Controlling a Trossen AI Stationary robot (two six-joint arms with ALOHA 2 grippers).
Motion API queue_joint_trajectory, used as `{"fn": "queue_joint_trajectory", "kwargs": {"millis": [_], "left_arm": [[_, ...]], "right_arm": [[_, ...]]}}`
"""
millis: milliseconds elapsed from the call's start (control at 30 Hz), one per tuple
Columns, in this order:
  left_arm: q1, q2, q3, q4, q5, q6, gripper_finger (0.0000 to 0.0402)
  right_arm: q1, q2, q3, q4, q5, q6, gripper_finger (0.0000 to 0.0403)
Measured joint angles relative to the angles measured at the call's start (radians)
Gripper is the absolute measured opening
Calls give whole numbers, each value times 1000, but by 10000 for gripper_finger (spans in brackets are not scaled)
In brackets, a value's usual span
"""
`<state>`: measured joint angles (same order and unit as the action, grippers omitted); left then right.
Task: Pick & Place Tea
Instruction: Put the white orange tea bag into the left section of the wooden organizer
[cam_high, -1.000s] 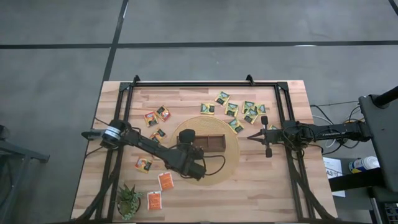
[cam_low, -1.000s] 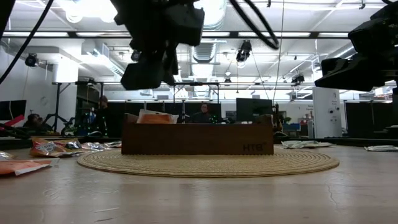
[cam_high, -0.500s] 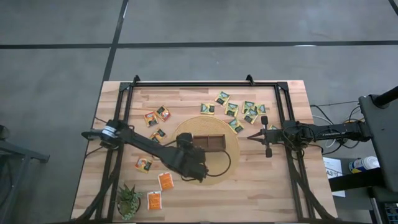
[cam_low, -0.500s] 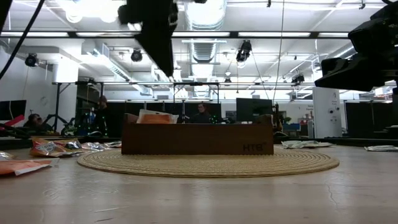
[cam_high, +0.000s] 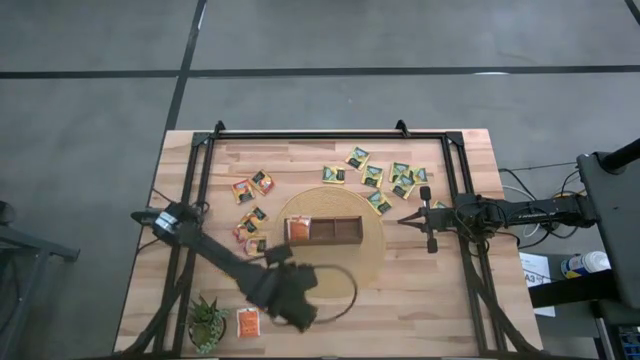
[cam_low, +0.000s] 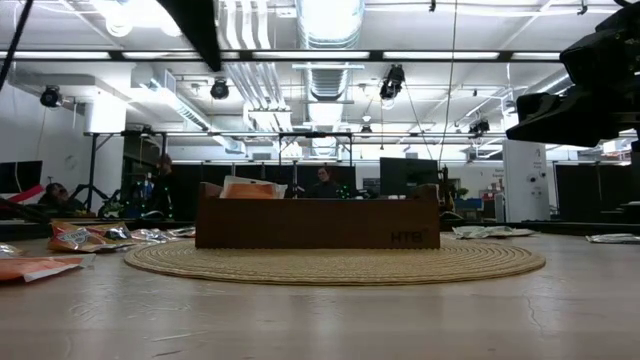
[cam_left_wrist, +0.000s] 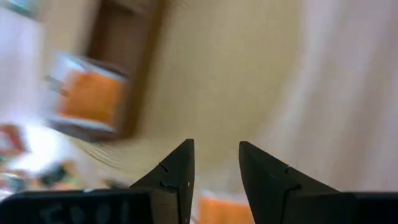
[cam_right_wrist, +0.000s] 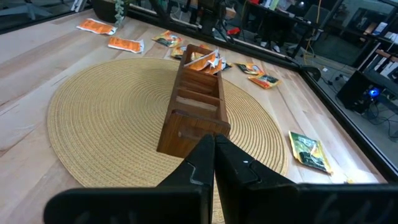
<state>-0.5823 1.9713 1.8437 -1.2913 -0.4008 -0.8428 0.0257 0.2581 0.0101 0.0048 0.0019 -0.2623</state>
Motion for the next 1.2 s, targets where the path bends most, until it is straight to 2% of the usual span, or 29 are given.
{"fn": "queue_joint_trajectory", "kwargs": {"millis": [100, 400, 533, 733, 967, 1067, 1200], "left_arm": [[-48, 0, 0, 46, 77, -11, 119], [-94, 0, 0, 324, 62, -23, 119], [-96, 0, 0, 362, 103, -51, 119], [-96, 0, 0, 382, 96, -93, 119], [-89, 0, -3, 348, 39, -119, 119], [-87, 0, -16, 275, 74, -137, 119], [-89, 1, -51, 96, 129, -237, 119]], "right_arm": [[0, 0, 0, 0, 0, 0, 9], [0, 0, 0, 0, 0, 0, 9], [0, 0, 0, 0, 0, 0, 9], [0, 0, 0, 0, 0, 0, 9], [0, 0, 0, 0, 0, 0, 9], [0, 0, 0, 0, 0, 0, 9], [0, 0, 0, 0, 0, 0, 9]]}}
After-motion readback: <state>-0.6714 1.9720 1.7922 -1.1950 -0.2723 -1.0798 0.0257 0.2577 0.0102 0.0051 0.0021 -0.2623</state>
